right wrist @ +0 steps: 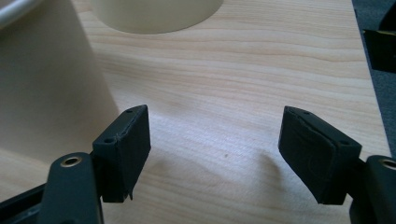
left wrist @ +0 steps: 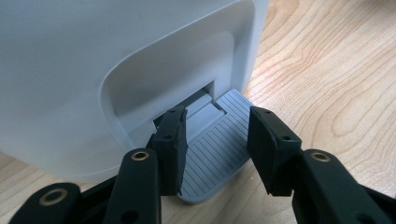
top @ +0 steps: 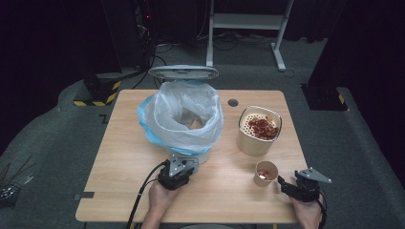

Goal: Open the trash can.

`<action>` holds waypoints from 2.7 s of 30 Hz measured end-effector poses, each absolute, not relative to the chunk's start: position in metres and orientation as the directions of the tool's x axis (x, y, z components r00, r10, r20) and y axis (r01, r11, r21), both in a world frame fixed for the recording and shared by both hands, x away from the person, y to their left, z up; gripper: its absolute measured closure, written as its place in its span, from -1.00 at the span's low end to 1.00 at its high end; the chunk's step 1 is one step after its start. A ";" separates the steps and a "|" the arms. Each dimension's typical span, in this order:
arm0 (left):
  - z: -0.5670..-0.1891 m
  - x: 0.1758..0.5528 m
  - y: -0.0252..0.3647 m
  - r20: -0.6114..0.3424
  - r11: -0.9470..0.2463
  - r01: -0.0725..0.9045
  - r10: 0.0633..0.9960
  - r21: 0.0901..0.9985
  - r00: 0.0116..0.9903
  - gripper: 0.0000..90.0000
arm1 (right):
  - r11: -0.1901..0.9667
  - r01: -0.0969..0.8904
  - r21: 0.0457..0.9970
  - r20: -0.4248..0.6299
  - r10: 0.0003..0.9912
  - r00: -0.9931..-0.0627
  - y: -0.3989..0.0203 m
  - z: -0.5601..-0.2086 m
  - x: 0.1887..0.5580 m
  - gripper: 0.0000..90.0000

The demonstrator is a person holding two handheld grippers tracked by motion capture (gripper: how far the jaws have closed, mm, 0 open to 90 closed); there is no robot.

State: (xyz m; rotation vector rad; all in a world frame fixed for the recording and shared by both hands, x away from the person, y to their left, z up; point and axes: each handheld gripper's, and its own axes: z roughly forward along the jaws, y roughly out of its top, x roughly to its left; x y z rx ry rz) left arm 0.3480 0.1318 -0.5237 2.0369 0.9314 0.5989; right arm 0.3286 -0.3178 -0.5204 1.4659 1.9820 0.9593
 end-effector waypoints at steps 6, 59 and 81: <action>-0.524 0.348 0.132 0.087 -0.408 0.403 0.783 0.819 0.616 0.28 | 0.202 0.592 0.780 0.005 0.945 -0.328 -0.313 -0.519 0.319 -0.38; -0.524 0.348 0.132 0.086 -0.408 0.404 0.783 0.819 0.616 0.28 | 0.292 0.529 0.797 0.015 0.865 -0.501 -0.278 -0.514 0.295 -0.48; -0.524 0.348 0.132 0.077 -0.402 0.406 0.782 0.821 0.618 0.28 | 0.280 0.511 0.813 0.036 0.851 -0.524 -0.264 -0.511 0.310 -0.49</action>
